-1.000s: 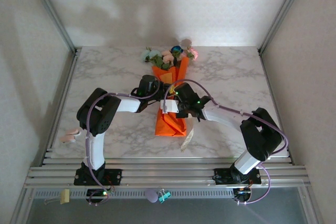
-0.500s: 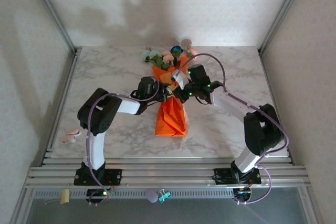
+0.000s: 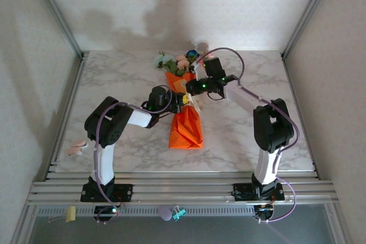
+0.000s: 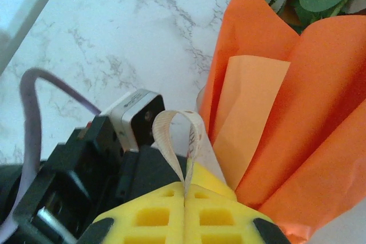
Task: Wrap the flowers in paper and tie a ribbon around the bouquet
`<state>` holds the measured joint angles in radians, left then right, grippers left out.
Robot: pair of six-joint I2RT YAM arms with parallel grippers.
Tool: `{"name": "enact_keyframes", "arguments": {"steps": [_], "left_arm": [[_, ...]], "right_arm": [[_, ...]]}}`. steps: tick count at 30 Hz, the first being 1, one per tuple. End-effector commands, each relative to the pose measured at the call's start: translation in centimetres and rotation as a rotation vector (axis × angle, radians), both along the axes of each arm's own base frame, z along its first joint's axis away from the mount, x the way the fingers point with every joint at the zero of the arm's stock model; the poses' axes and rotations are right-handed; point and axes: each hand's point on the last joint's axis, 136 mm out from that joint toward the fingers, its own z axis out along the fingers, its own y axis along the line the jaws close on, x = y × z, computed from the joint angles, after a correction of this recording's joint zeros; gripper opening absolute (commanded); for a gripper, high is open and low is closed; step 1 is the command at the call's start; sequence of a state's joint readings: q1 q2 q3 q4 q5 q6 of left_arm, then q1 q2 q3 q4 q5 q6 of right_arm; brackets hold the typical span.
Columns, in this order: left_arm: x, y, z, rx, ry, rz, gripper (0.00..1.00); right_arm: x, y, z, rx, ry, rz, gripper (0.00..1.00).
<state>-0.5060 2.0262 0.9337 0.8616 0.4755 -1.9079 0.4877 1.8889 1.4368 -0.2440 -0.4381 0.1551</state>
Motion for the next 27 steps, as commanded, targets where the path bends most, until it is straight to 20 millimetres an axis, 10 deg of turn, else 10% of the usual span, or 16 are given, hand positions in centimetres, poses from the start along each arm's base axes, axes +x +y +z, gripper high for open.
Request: {"name": "enact_keyframes", "arguments": {"steps": [1, 15, 27], "left_arm": [[0.0, 0.1, 1.0, -0.022, -0.033, 0.0, 0.0], [0.0, 0.0, 1.9, -0.068, -0.118, 0.032, 0.0], [-0.3, 0.1, 2.5, -0.076, -0.162, 0.041, 0.3]], "right_arm": [[0.7, -0.4, -0.6, 0.003, 0.11, -0.082, 0.0], [1.4, -0.3, -3.1, 0.056, 0.379, -0.226, 0.0], [1.9, -0.5, -3.3, 0.116, 0.49, -0.327, 0.0]]}}
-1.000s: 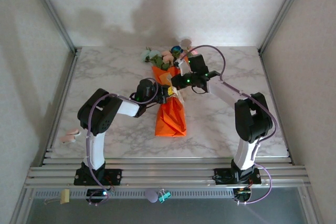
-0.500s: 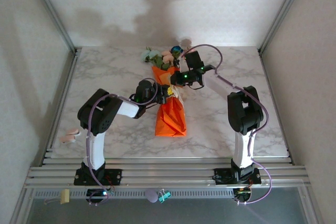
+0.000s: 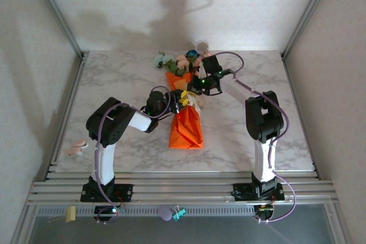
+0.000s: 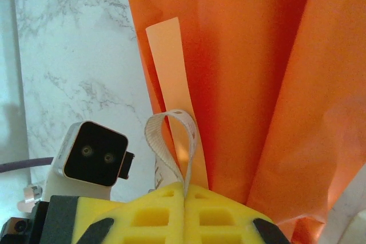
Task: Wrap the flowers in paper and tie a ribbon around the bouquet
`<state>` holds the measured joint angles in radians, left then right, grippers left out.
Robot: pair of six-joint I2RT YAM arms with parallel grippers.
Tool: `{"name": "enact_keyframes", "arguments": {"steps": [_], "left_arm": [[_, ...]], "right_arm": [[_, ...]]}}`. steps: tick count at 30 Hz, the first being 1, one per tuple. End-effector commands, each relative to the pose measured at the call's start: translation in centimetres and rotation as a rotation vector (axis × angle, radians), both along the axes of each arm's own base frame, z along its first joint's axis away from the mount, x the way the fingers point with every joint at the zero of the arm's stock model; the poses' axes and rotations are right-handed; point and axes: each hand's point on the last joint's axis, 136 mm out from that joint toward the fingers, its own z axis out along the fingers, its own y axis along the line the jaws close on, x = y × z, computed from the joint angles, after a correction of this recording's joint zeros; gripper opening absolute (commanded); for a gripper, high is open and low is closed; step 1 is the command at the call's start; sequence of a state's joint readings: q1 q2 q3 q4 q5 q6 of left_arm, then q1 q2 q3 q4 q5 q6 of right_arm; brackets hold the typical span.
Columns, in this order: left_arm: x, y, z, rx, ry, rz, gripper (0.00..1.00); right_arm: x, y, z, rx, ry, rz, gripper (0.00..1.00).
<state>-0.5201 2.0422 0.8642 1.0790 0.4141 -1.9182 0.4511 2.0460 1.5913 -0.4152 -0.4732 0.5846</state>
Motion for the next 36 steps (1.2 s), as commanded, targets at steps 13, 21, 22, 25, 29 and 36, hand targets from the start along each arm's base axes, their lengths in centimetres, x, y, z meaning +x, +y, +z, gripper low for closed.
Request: {"name": "enact_keyframes", "arguments": {"steps": [13, 21, 22, 25, 29, 36], "left_arm": [[-0.4, 0.1, 1.9, -0.024, -0.059, 0.015, 0.35], [0.0, -0.4, 2.1, -0.025, -0.061, 0.009, 0.39], [0.0, -0.5, 2.1, -0.021, -0.062, 0.004, 0.39], [0.0, -0.7, 1.9, -0.016, -0.058, -0.008, 0.4], [-0.1, -0.8, 1.6, -0.014, -0.051, -0.012, 0.4], [0.5, -1.0, 1.6, 0.01, -0.056, -0.017, 0.43]], "right_arm": [[0.7, -1.0, 0.4, 0.051, 0.061, -0.102, 0.0], [0.8, -1.0, 0.7, 0.066, 0.056, -0.092, 0.0], [0.7, -0.9, 0.8, 0.07, 0.057, -0.086, 0.0], [0.6, -0.5, 0.9, 0.077, 0.059, -0.07, 0.0], [0.6, -0.5, 0.4, 0.074, 0.066, -0.07, 0.0], [1.5, -1.3, 0.2, 0.056, 0.043, -0.111, 0.0]]}}
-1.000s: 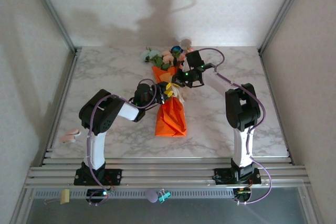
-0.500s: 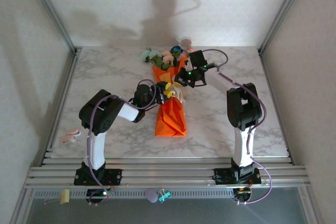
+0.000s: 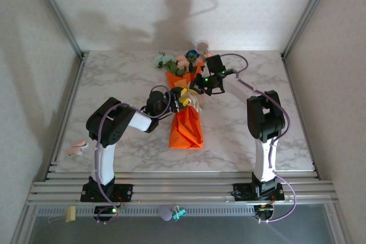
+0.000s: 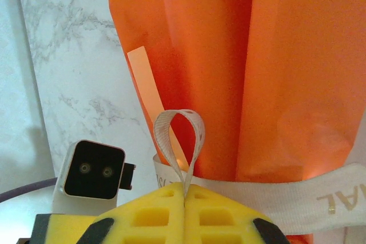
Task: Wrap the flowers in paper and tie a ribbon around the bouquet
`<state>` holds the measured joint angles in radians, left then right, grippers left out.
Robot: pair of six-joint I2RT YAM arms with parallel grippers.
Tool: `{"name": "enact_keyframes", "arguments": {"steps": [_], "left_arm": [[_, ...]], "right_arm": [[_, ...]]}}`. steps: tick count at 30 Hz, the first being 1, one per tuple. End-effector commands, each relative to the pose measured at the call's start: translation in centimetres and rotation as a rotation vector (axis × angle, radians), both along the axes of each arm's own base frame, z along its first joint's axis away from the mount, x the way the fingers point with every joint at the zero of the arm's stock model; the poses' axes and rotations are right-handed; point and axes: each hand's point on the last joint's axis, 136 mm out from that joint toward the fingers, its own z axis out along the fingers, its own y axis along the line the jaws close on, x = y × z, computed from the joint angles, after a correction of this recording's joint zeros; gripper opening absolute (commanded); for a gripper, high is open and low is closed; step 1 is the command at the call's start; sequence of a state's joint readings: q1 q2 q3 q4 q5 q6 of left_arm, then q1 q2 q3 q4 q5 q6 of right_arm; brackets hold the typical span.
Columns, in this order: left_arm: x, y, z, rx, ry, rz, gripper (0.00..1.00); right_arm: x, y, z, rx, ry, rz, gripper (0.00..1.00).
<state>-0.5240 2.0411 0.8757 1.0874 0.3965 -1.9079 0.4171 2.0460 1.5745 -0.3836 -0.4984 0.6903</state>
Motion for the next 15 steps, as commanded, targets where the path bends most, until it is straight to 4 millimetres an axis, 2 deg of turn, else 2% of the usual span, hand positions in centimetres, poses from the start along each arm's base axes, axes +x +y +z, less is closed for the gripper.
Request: {"name": "enact_keyframes", "arguments": {"steps": [1, 4, 8, 15], "left_arm": [[0.1, -0.9, 0.9, 0.026, -0.022, -0.033, 0.43], [-0.1, -1.0, 0.1, 0.069, 0.011, -0.046, 0.42], [-0.3, -0.7, -0.9, 0.097, 0.055, -0.043, 0.42], [0.2, -0.6, -0.6, 0.105, 0.051, -0.032, 0.4]], "right_arm": [[1.0, -0.5, 0.4, -0.001, -0.037, -0.027, 0.0], [2.0, -0.3, 0.7, -0.01, -0.07, -0.013, 0.0], [2.9, -0.1, 0.0, -0.033, -0.066, -0.005, 0.0], [3.4, 0.0, -1.7, -0.069, -0.012, -0.002, 0.0]]}}
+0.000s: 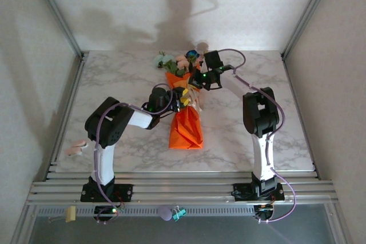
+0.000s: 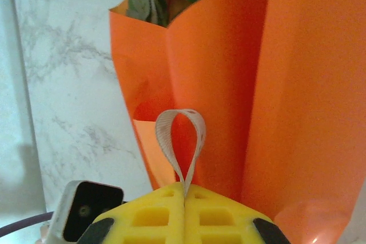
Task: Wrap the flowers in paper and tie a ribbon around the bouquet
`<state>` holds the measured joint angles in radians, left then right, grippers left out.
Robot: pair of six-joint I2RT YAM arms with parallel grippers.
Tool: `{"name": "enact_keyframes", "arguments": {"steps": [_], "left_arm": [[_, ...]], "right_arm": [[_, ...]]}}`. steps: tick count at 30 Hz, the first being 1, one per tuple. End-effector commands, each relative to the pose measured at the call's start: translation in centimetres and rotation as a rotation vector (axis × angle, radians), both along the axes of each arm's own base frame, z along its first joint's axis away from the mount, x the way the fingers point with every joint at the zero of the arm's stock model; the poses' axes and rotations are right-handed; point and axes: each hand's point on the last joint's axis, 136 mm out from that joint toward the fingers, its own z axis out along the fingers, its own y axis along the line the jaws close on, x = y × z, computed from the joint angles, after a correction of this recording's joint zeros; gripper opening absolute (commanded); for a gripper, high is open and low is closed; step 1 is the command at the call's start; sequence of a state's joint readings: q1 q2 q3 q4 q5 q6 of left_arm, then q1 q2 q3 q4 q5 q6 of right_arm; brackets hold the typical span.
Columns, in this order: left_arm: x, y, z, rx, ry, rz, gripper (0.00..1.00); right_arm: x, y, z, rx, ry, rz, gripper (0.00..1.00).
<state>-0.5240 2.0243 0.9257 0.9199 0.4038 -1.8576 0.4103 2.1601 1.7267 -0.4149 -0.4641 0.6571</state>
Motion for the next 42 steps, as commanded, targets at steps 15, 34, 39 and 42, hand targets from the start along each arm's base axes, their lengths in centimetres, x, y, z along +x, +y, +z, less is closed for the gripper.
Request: {"name": "enact_keyframes", "arguments": {"steps": [15, 34, 39, 42], "left_arm": [[0.7, 0.0, 0.1, 0.035, -0.005, -0.008, 0.38], [0.4, -0.4, 0.2, 0.084, -0.028, -0.052, 0.35], [0.2, -0.5, 0.6, 0.1, -0.043, -0.071, 0.32], [0.1, -0.8, 0.8, 0.11, -0.053, -0.086, 0.27]], "right_arm": [[-4.6, -0.6, -1.6, -0.096, 0.133, 0.122, 0.0], [-7.1, 0.7, 1.2, 0.024, 0.118, 0.216, 0.0], [-7.4, 0.5, 1.1, 0.02, 0.119, 0.213, 0.0], [-7.2, 0.7, 1.4, 0.027, 0.105, 0.215, 0.0]]}}
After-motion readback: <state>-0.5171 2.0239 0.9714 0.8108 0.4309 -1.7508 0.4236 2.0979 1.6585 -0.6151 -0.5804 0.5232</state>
